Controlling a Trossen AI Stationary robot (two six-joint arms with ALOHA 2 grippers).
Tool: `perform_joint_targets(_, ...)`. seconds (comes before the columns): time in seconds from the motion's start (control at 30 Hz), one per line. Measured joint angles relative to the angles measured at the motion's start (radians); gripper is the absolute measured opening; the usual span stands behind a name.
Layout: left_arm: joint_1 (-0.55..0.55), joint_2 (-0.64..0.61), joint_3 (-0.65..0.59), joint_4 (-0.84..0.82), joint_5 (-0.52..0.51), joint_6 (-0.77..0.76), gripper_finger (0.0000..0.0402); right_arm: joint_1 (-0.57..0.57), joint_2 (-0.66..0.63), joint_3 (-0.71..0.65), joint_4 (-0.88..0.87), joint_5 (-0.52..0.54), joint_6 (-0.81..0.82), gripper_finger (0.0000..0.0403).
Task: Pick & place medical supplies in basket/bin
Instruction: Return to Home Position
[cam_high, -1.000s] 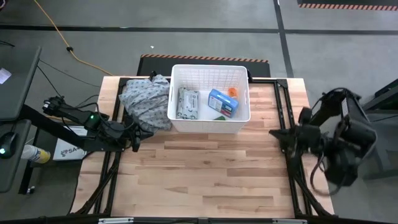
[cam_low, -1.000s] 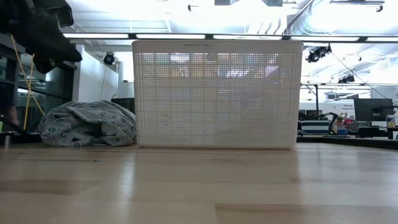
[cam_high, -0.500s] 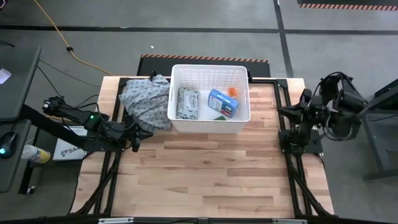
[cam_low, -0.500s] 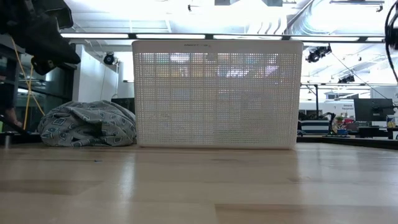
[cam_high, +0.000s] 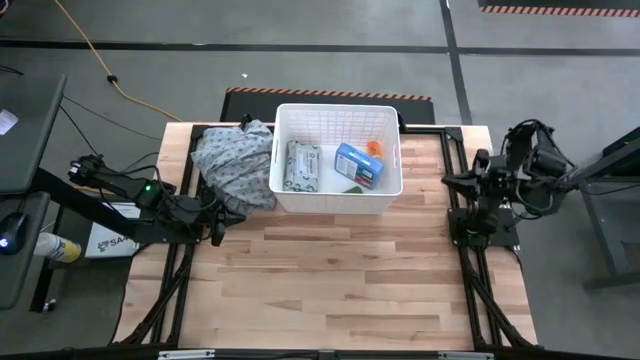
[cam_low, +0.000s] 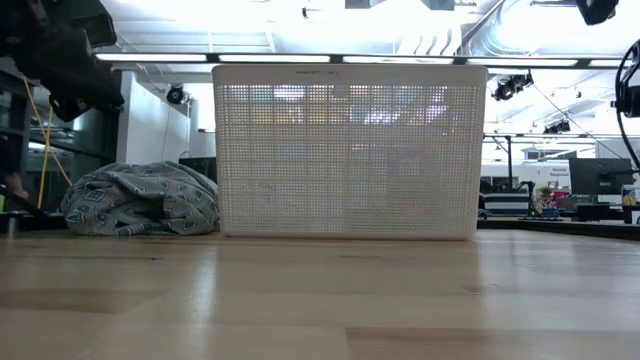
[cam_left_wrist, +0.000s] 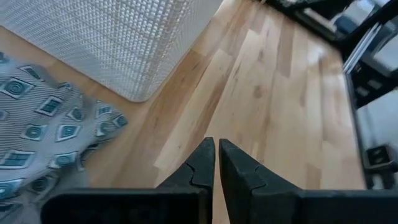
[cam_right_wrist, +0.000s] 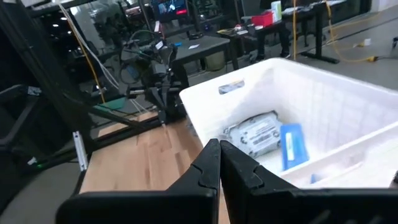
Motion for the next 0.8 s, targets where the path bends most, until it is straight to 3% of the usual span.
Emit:
perform_joint_targets(0.1, 0.0, 0.0, 0.0, -0.039, -0.001, 0.02, 0.006, 0.0, -0.024, -0.061, 0.055, -0.02, 0.003, 0.0)
perform_joint_targets(0.27, 0.0, 0.0, 0.0, -0.046, -0.004, -0.071, 0.006, 0.0, -0.046, -0.159, 0.151, -0.062, 0.003, 0.0)
perform_joint_targets(0.8, 0.0, 0.0, 0.0, 0.021, 0.039, 0.045, 0.006, 0.0, -0.081, -0.39, 0.411, -0.115, -0.004, 0.0)
